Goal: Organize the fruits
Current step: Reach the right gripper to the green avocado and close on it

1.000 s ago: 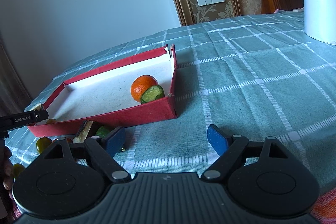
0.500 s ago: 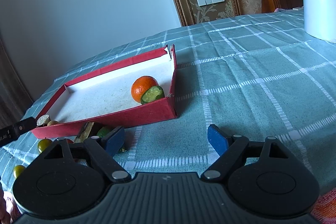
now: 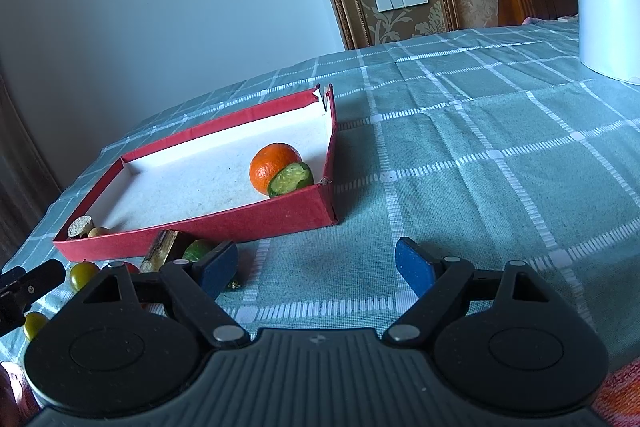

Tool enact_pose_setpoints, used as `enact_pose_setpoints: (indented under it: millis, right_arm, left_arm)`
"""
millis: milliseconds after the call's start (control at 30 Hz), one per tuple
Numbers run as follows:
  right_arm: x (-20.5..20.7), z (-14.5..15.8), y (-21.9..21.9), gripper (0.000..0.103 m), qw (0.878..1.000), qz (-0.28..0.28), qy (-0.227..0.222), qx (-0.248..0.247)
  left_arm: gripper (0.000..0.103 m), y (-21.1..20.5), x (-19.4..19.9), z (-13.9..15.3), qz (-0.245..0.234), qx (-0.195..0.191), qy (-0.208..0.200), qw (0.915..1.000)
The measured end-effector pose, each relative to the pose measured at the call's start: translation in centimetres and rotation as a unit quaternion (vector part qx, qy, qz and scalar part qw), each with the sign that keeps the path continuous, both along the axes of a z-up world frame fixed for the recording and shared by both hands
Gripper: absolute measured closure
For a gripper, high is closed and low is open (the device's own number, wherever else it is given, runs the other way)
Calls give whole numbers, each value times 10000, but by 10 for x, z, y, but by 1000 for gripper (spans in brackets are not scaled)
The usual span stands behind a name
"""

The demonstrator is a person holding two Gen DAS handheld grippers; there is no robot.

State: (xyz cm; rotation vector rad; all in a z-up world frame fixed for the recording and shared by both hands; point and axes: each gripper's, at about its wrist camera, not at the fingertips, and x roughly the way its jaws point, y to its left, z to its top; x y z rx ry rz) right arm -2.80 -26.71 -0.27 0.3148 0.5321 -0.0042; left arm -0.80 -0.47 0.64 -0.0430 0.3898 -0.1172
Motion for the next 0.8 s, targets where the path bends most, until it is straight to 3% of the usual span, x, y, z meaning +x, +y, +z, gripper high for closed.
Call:
enact_pose_setpoints:
  millis: [167, 400, 700, 733, 800]
  right_arm:
    - [-1, 0, -1, 17, 10000, 5, -16, 35]
    - [-8, 3, 0, 16, 9994, 192, -277, 25]
    - [-25, 23, 37, 16, 9846, 1057, -569, -1274]
    - [-24, 24, 40, 19, 9813, 1185, -539, -1419]
    - [-21, 25, 44, 41, 9762, 1405, -458, -1590]
  left_arm:
    - [7, 9, 3, -1, 176, -243, 69, 9995]
    - [7, 10, 3, -1, 259, -239, 54, 9994]
    - [7, 12, 6, -1, 293, -291, 144, 9990]
    - [7, 12, 6, -1, 296, -293, 147, 9990]
    - [7, 12, 6, -2, 291, -310, 149, 9990]
